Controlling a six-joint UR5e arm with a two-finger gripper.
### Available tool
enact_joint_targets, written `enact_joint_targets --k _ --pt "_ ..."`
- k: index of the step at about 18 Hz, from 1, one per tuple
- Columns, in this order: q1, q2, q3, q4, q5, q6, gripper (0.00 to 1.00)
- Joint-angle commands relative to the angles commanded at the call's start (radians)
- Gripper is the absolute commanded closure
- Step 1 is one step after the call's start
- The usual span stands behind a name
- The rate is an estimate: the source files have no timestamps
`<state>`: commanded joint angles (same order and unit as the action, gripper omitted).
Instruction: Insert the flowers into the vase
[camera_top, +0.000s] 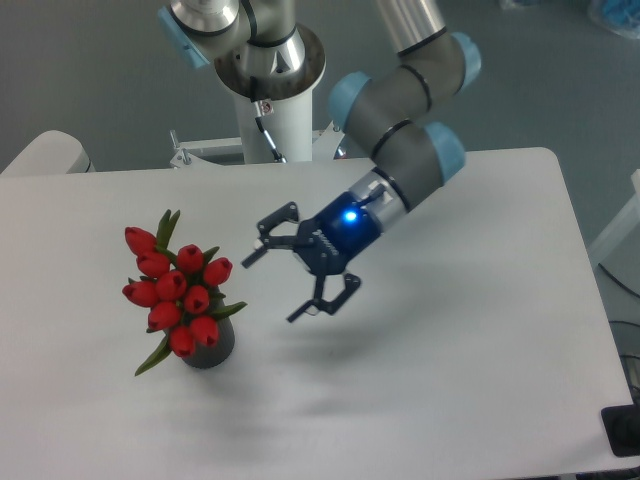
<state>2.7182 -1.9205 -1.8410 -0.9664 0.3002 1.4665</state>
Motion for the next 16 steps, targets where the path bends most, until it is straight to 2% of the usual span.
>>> enact_joint_targets --k 4,7,11,16 --pt "0.015 -0.021 0.078 0.000 0.215 0.002 0.00" --pt "0.020 -0.049 0.153 -0.011 0.334 -0.006 0.00" --pt "0.006 -0.098 0.265 -0.017 0.565 -0.093 0.00" --pt "-0.009 -0.143 0.316 -0.018 0.729 -0.089 0.00"
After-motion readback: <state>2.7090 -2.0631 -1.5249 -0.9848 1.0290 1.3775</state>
